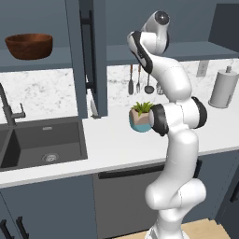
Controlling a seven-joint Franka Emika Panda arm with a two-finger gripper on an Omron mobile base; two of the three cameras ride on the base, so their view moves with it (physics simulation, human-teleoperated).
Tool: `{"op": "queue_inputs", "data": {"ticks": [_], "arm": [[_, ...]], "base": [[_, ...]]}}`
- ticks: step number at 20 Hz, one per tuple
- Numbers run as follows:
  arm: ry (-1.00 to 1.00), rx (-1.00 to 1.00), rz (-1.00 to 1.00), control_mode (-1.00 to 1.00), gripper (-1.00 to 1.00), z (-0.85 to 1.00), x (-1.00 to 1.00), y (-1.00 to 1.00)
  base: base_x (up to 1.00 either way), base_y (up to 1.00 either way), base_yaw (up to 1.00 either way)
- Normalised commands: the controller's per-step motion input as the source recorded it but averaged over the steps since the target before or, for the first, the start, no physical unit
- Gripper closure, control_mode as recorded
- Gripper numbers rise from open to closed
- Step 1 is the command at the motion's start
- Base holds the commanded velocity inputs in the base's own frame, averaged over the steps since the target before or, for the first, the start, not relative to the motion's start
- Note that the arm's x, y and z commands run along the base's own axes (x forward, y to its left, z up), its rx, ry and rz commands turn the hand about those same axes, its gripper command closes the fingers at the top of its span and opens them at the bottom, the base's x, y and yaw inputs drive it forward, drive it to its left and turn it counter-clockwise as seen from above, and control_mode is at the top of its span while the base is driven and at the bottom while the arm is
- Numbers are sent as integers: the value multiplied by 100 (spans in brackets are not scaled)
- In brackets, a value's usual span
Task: Gather all objects into one cabinet and sort the glasses and bowls to opposite sides.
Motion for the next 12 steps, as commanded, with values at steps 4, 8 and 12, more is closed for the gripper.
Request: {"op": "queue_inputs", "data": {"ticks": [4,8,12], "arm": [[-1,0,0,-100,-100,-5,0,1],[12,0,0,-100,-100,-27,0,5],[4,0,0,-100,-100,-15,1,4]], "base": [[0,0,0],[0,0,0],[0,0,0]]}}
